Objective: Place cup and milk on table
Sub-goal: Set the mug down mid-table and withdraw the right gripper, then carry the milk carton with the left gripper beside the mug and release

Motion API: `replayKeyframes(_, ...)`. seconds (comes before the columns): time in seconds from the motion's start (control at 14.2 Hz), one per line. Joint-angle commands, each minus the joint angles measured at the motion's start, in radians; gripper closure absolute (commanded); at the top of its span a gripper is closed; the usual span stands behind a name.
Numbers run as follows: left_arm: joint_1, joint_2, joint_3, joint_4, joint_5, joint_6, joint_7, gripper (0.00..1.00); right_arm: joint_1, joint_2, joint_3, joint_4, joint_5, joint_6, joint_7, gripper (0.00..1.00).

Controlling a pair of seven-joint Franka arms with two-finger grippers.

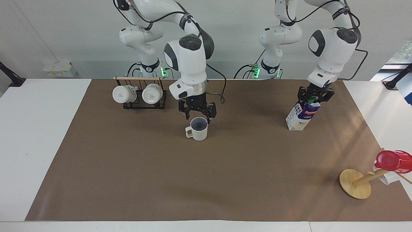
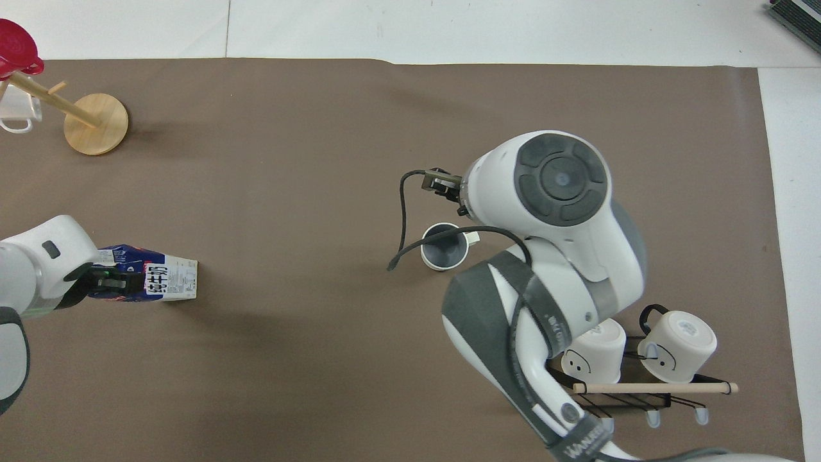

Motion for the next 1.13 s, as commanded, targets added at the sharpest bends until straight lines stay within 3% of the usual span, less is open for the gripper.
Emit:
replayKeyframes(0.0,-0.008,-0.003,0.006,-0.007,0.006,0.019,0.002,0.43,-0.099,-0.096,0.005,-0.029,0.009,-0.112,-0.122,0.0)
replayKeyframes(0.42,-0.01,0.008,0.003,0.008,0.006,0.013,-0.032,0.48,-0.315,-0.24,0.0,-0.042,0.011,-0.261,-0.453,0.0)
replayKeyframes(0.56,-0.032,0.048,-0.003,0.066,0.006,0.0,-0.108,0.5,-0.387,-0.271,-0.001,-0.044,0.011,-0.309,-0.559,0.0)
replayKeyframes(0.84,-0.155,0.112,-0.003,0.194,0.006,-0.061,-0.318,0.52,-0.417,-0.262,0.002,-0.017,0.012,-0.34,-0.627,0.0)
replayKeyframes(1.06,-0.265,0.124,-0.005,0.226,0.006,-0.064,-0.487,0.53,-0.424,-0.189,0.002,0.115,0.015,-0.439,-0.63,0.0)
